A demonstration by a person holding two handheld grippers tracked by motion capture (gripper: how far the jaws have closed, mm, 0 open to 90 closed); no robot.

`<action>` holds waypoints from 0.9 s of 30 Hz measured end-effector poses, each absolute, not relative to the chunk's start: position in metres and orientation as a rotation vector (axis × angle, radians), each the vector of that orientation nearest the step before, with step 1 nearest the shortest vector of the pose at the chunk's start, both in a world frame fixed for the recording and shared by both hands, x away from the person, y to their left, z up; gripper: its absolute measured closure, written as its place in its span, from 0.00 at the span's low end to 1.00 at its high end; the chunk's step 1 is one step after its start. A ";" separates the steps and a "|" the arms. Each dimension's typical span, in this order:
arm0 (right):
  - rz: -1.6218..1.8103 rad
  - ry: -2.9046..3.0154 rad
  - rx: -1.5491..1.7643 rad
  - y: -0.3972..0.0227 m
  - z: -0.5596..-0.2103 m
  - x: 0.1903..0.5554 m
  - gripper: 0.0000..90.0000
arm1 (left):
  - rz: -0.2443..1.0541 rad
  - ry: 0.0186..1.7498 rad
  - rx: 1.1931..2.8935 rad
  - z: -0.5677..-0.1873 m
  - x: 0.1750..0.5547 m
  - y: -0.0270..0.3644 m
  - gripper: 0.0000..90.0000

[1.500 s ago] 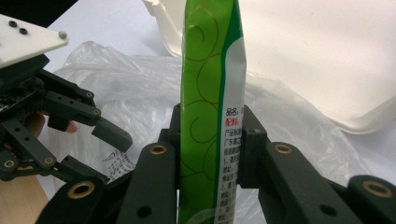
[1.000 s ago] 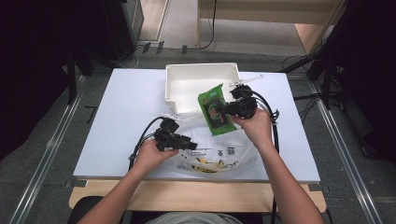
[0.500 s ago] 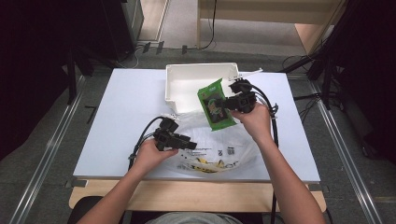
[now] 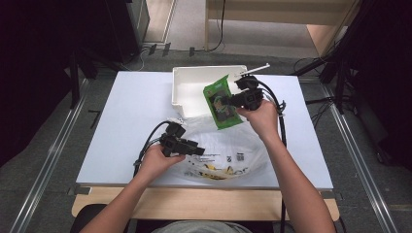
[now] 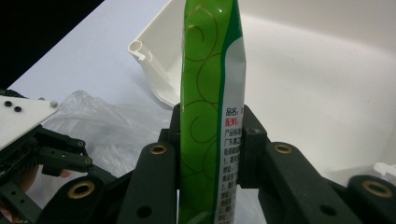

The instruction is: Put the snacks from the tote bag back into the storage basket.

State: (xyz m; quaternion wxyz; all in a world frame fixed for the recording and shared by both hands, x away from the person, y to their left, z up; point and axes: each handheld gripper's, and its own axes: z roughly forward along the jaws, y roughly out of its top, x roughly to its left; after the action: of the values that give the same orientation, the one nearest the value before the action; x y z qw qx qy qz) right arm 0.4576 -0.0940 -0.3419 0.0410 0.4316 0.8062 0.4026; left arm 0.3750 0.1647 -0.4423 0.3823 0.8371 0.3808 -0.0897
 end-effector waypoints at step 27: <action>1.175 2.420 1.354 -0.083 -0.334 0.503 0.83 | -0.231 0.965 2.138 -0.442 0.375 0.165 0.53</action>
State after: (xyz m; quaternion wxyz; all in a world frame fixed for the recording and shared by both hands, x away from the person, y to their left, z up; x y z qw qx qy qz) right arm 0.5034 -0.0828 -0.3339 0.0646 0.4487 0.8018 0.3893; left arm 0.3755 0.1653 -0.4422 0.3824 0.8381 0.3785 -0.0905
